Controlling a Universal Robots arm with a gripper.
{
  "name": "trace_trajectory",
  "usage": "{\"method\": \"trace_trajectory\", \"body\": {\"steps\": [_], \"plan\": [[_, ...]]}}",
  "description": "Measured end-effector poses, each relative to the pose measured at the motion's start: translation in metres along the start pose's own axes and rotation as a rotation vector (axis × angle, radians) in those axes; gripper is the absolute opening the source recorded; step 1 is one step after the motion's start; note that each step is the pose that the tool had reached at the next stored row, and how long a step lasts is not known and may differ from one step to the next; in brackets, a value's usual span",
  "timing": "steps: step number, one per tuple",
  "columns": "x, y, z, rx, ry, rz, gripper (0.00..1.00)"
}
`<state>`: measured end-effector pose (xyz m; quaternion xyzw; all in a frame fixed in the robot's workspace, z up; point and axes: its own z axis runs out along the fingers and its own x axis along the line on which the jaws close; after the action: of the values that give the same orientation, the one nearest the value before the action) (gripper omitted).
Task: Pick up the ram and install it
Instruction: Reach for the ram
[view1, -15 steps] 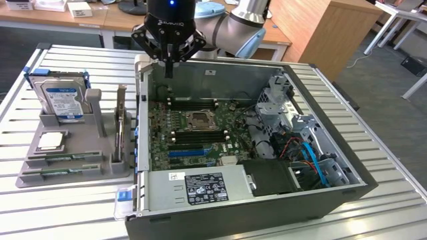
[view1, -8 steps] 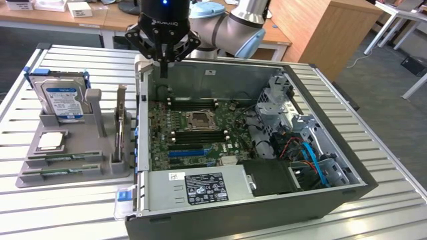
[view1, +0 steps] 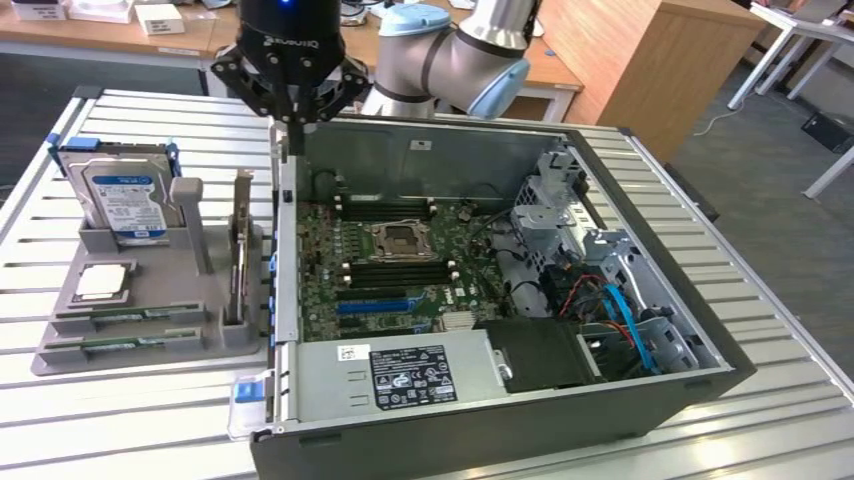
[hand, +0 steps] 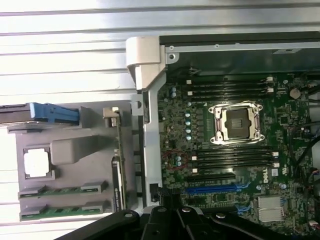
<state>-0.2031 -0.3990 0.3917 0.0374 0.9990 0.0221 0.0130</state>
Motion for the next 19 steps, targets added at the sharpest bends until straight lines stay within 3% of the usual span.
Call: {"method": "trace_trajectory", "body": {"steps": [7, 19], "plan": [[0.017, -0.0015, -0.0003, -0.0001, -0.0001, 0.0, 0.11], [0.061, -0.0048, -0.0012, -0.0001, -0.0002, 0.0, 0.11]]}}
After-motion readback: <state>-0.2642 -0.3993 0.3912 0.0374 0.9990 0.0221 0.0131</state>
